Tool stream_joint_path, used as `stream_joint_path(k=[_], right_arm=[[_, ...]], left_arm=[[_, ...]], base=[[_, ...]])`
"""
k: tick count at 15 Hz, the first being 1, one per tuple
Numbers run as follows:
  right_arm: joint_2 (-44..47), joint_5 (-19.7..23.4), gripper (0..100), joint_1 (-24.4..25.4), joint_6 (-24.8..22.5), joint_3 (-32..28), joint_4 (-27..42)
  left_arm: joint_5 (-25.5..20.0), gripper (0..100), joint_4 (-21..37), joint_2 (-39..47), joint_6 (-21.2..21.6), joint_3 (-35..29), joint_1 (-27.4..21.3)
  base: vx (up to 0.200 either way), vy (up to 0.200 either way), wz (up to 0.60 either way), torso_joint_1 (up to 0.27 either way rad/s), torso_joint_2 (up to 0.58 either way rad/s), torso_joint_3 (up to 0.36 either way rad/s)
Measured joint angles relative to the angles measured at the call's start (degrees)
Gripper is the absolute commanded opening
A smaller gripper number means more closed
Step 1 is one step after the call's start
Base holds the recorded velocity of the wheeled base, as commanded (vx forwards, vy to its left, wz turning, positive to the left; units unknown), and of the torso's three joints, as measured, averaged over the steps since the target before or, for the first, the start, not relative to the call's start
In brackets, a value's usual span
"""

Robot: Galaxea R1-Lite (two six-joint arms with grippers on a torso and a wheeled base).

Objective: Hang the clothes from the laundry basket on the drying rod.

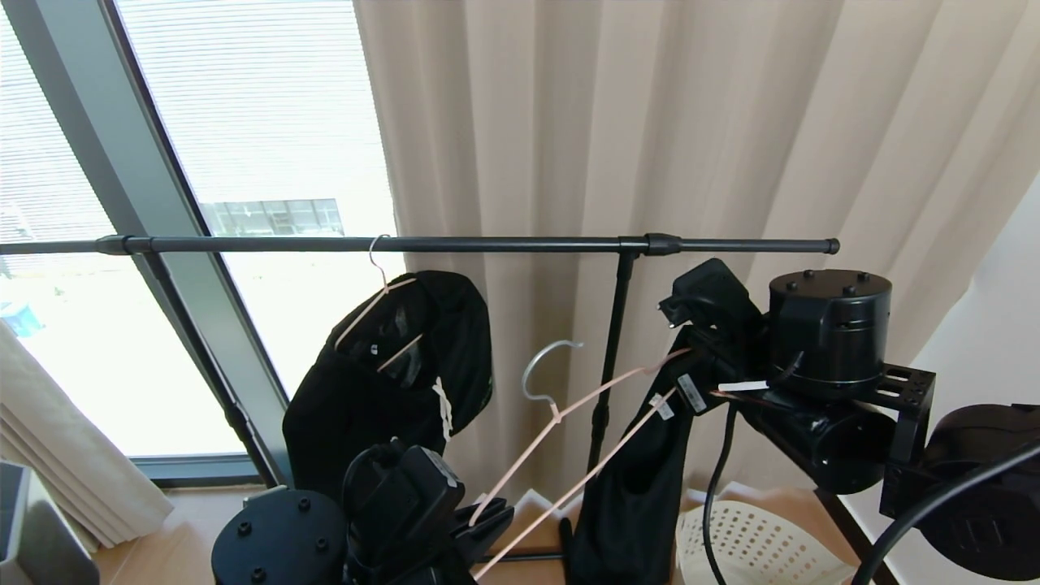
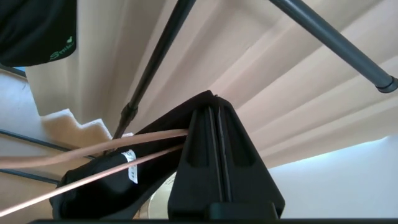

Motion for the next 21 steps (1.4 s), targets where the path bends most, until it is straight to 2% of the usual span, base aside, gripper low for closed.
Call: stream_joint_path(k=[6, 8, 13, 19, 21], right_arm=[[-1.2, -1.8, 0, 3.2, 0.1, 1.1, 0.0], [-1.4, -1.8, 0, 2.9, 0.1, 0.7, -0.1], [-1.5, -1.3, 0, -1.7, 0.1, -1.1, -0.1], [-1.5, -1.5, 0, -1.8, 0.2, -0.7, 0.0], [-1.5, -1.7, 0, -0.3, 0.2, -0.2, 0.0]], left_arm=[[0.2, 0, -0.7, 0.4, 0.1, 0.0, 0.5], [0.4, 0, -0.7, 0.4, 0.4, 0.2, 1.1], [0.8, 0, -0.7, 0.7, 1.7, 0.5, 2.6], [3.7, 0, -0.7, 0.9, 1.6, -1.2, 4.0], [3.9, 0, -0.7, 1.3, 1.4, -2.1, 4.1]], base=[[0.0, 0.0, 0.0, 0.0, 0.0, 0.0], [0.0, 0.0, 0.0, 0.0, 0.0, 0.0], [0.0, 0.0, 0.0, 0.0, 0.0, 0.0], [0.0, 0.0, 0.0, 0.0, 0.0, 0.0], [0.0, 0.0, 0.0, 0.0, 0.0, 0.0]])
